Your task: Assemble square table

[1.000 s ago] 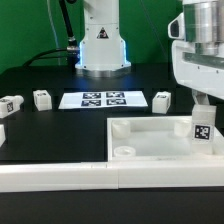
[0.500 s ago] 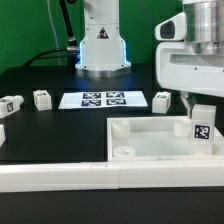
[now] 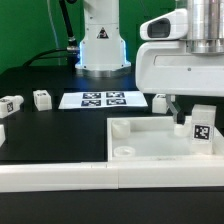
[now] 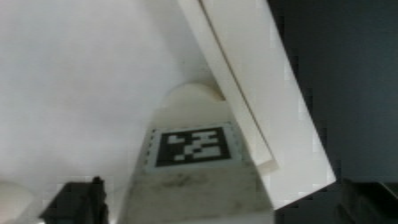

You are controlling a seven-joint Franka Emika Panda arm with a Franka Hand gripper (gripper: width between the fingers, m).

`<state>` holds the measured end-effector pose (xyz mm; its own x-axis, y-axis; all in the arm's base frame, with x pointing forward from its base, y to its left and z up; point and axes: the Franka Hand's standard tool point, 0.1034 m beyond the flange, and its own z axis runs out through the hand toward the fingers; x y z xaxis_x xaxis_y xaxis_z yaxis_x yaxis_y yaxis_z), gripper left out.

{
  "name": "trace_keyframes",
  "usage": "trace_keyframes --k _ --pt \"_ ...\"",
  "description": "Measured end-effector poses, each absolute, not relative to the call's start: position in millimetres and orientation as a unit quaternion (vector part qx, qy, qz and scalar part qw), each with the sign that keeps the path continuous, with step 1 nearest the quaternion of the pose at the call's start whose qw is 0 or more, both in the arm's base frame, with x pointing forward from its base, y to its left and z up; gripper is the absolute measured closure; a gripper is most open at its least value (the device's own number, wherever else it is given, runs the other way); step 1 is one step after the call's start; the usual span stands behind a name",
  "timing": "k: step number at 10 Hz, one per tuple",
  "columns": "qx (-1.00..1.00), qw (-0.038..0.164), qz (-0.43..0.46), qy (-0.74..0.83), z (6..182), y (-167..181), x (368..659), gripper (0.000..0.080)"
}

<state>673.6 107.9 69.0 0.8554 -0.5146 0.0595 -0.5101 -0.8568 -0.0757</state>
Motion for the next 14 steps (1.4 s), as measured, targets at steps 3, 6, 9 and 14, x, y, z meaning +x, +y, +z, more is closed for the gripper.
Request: trace_keyframes --k 3,6,9,14 --pt "-0.943 0.031 -0.037 0.329 68.9 107.2 673.6 0.0443" --pt "-0.912 0.034 -0.034 0.407 68.7 106.8 673.5 0.0509" --pt "-0.797 0.036 -0.018 0.602 68.7 108.1 675.3 0.0509" --pt "-0.559 0.063 0.008 0.827 68.3 106.1 679.1 0.0509"
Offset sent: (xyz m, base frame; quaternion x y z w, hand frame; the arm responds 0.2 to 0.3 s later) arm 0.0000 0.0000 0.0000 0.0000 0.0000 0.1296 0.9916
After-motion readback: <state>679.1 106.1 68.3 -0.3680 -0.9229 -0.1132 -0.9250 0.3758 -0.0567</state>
